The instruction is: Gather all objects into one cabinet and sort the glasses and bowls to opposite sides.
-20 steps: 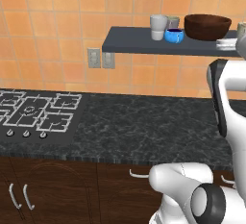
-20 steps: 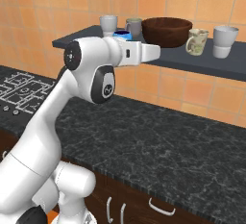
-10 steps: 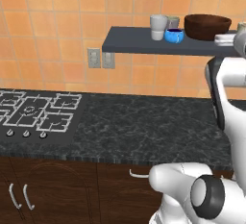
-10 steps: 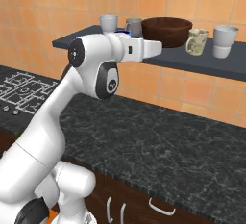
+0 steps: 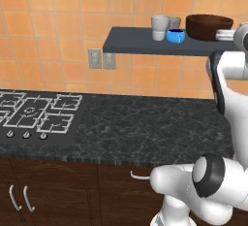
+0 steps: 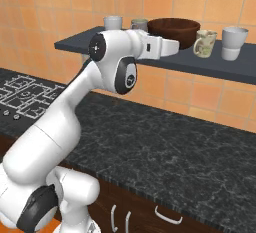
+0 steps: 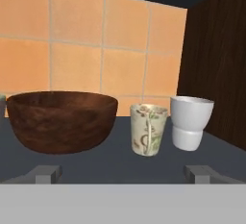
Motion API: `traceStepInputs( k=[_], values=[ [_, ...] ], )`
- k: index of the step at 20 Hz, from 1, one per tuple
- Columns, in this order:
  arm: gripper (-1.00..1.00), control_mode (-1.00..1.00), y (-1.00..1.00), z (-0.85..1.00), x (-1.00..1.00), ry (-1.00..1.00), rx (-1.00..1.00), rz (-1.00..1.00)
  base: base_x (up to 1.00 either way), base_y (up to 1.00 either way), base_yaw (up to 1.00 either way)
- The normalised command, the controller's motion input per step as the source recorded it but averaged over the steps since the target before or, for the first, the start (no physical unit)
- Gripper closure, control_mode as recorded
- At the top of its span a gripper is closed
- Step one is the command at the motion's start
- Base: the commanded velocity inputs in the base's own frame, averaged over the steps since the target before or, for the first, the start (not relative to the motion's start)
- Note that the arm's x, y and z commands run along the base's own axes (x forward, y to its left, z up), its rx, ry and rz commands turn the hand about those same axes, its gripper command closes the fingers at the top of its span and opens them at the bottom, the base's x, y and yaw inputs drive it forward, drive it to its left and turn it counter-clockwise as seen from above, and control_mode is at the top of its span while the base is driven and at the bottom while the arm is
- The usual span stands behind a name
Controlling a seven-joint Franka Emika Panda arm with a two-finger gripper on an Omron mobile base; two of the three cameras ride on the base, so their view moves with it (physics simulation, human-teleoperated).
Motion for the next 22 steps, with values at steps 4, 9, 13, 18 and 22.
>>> traceStepInputs(
  k=[4, 9, 13, 18, 22],
  values=[
    [-1.0, -1.0, -0.69, 0.0, 0.09, -0.03, 0.07, 0.0, 0.0, 0.0, 0.0],
    [-1.0, -1.0, -0.57, 0.0, 0.02, -0.05, 0.07, 0.0, 0.0, 0.0, 0.0],
    [-1.0, -1.0, -0.28, -0.02, 0.08, -0.02, 0.02, 0.0, 0.0, 0.0, 0.0],
    [-1.0, -1.0, 0.0, -0.19, 0.31, 0.0, 0.0, 0.0, 0.0, 0.0, 0.0],
    [-1.0, -1.0, 0.0, -0.16, 0.38, 0.0, 0.0, 0.0, 0.0, 0.0, 0.0]
  ],
)
